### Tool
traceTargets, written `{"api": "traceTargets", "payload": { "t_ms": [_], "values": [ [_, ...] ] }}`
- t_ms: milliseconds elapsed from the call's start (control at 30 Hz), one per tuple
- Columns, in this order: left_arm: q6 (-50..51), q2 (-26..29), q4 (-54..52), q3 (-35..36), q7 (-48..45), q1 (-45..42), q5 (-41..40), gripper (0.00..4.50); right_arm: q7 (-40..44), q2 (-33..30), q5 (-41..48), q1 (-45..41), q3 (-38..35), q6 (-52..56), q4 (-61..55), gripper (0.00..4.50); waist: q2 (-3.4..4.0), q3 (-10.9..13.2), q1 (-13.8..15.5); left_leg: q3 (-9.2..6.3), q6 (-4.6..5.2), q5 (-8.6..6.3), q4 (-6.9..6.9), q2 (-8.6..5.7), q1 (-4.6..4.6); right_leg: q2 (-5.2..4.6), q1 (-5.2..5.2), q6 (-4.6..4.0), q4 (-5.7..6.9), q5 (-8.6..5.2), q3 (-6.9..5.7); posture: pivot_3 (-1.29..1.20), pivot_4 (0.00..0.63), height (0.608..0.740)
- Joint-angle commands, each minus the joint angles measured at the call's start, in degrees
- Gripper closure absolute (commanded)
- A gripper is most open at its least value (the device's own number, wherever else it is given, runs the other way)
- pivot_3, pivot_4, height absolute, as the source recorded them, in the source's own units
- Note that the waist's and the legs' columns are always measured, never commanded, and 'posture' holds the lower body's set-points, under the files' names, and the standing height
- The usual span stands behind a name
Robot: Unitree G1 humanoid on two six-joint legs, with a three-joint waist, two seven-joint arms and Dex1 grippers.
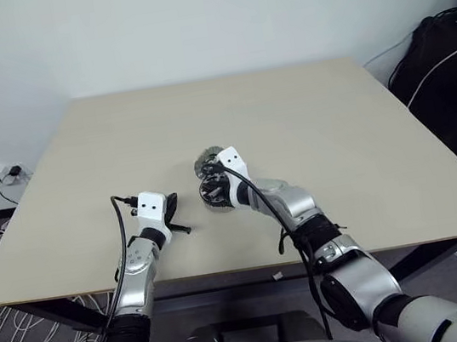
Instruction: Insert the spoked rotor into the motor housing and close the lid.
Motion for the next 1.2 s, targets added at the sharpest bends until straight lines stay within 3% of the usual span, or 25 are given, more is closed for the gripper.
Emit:
{"api": "traceTargets", "payload": {
  "t_ms": [33,767,967,1200],
  "values": [
    [-1.5,0.1,-0.3,0.3,-0.3,-0.7,-0.8,4.5,-0.3,0.4,-0.7,-2.3,-1.6,-1.8,1.7,4.47,0.0,0.0,0.1,-0.02,0.0,0.0,0.0,0.0,0.0,0.0,0.01,-0.02,0.0,0.01,0.0,0.0,0.0,0.74],
    [0.1,-0.2,-2.6,-0.5,-0.3,-0.6,-1.0,4.5,0.2,-1.9,-0.6,1.0,-5.0,1.6,-3.7,4.47,0.0,0.0,-0.8,-0.1,-0.05,0.03,-0.02,0.0,0.0,0.06,0.02,-0.04,0.03,0.02,0.01,0.0,0.0,0.74],
    [0.6,-0.1,-3.5,-0.6,-0.2,-0.3,-1.1,4.5,3.8,-2.0,3.6,4.8,-6.9,-0.9,-14.0,4.47,0.0,0.0,-1.1,-0.13,-0.06,0.03,-0.02,0.0,0.0,0.06,0.03,0.03,0.02,-0.02,0.01,0.0,0.0,0.74],
    [0.8,0.1,-3.9,-0.9,-0.3,0.0,-0.9,4.5,3.2,-6.8,-4.8,11.1,0.0,-7.6,-15.5,4.47,-0.01,0.0,-0.9,-0.14,-0.06,0.03,0.02,-0.01,0.01,0.06,0.1,0.22,0.0,-0.13,-0.01,0.0,0.0,0.74]
  ]
}}
